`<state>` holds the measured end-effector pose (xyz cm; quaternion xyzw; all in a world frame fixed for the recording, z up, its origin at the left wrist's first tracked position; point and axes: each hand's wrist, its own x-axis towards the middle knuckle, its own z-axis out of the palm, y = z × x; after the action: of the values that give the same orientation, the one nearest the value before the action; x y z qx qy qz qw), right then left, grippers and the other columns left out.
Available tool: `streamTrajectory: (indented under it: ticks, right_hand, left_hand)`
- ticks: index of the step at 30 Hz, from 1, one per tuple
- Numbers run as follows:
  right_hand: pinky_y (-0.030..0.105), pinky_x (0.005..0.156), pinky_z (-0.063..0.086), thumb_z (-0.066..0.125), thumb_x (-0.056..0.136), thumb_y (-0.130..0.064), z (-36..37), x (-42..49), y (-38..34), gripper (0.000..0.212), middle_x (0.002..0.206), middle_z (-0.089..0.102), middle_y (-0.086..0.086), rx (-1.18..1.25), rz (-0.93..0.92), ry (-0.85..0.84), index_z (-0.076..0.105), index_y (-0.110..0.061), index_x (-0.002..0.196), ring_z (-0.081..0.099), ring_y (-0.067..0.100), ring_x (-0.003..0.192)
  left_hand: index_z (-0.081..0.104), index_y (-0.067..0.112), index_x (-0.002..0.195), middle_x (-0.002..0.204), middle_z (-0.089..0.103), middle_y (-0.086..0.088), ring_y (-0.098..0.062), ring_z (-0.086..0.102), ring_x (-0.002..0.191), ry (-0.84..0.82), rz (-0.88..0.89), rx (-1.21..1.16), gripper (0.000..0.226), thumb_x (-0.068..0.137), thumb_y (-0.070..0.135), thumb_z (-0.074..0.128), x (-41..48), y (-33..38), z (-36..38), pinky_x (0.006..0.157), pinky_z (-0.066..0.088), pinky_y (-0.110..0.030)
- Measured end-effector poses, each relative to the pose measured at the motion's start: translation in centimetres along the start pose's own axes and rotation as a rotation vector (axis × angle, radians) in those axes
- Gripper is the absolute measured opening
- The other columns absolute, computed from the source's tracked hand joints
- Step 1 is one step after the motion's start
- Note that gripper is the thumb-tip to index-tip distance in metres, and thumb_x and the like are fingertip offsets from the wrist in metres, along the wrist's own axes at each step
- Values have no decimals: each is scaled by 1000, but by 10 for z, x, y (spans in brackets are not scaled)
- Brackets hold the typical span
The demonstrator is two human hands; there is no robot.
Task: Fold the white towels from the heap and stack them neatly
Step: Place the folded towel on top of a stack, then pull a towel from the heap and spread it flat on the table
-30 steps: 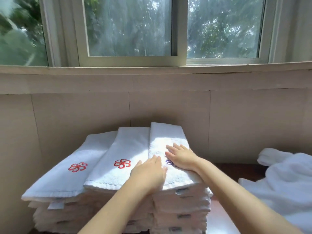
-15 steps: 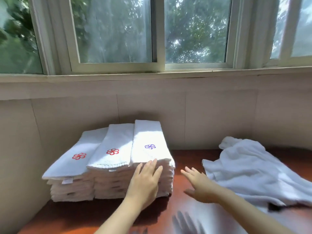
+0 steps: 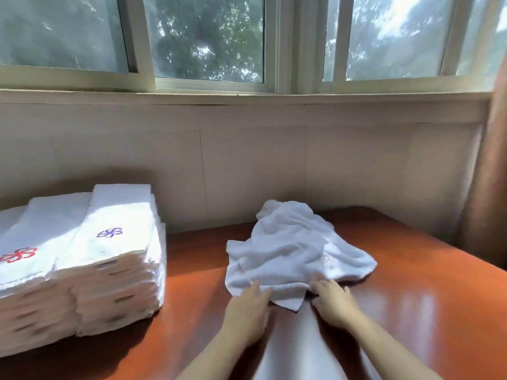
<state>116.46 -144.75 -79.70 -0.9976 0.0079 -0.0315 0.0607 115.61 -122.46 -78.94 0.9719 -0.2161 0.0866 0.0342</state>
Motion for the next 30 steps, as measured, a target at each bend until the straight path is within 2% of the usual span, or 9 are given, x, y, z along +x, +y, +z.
streamTrajectory:
  ticks: [3,5,8,13,18,20,22,25,30]
  right_hand:
    - [33,85,38,44,93,-29,14,9,8,12,116,54,0,72,31,126,54,-26,100,52,24,113]
    - [33,82,35,45,91,-24,21,12,5,15,111,55,1,65,18,201,58,-21,99,54,27,106]
    - [32,83,31,45,89,-23,25,2,-7,22,110,54,-1,129,-36,244,59,-25,106,52,27,103]
    - [33,81,30,39,92,-22,14,-47,-41,15,105,60,6,138,-142,198,51,-21,100,50,27,101]
    - [29,77,39,48,92,-36,-2,-106,-81,23,92,66,2,458,-234,-83,57,-17,101,58,18,91]
    - [14,69,40,53,86,-45,-11,-124,-94,25,75,58,-15,590,-288,-249,60,-23,96,52,-6,71]
    - [11,70,37,53,89,-45,-16,-132,-99,27,83,60,-15,554,-333,-263,62,-23,102,51,-9,74]
    - [29,95,36,46,95,-41,-19,-131,-88,37,125,53,3,160,-259,-112,53,-20,125,47,19,115]
    - [35,93,38,44,94,-41,-17,-158,-106,39,128,44,4,40,-190,-159,47,-22,129,40,27,116]
  left_hand:
    - [50,26,130,143,35,-8,-21,45,125,105,50,-59,44,88,15,48,30,19,13,85,44,-33]
    - [61,19,103,126,50,-8,-23,55,112,187,41,-75,19,84,17,57,38,27,15,73,45,-29]
    - [52,14,105,117,47,-5,-23,47,108,60,4,-74,17,92,20,43,33,24,22,74,34,-31]
    - [30,23,70,80,34,10,-17,41,86,-48,10,-239,16,81,16,40,-6,5,7,67,29,-29]
    - [28,24,66,63,39,3,-21,37,70,21,-143,-472,20,80,16,40,-73,-28,-8,64,34,-35]
    - [34,26,68,62,40,-1,-22,36,69,-70,-207,-399,23,84,15,46,-101,-46,-16,60,31,-33]
    - [40,30,66,63,40,-2,-23,40,71,-194,-267,-239,19,83,21,45,-124,-65,-31,60,31,-32]
    - [55,33,74,83,57,2,-23,61,92,-326,-358,11,9,79,31,49,-153,-94,-58,74,45,-29]
    - [58,24,126,129,58,5,-17,57,117,-279,-726,202,47,82,41,58,-198,-132,-87,90,44,-30]
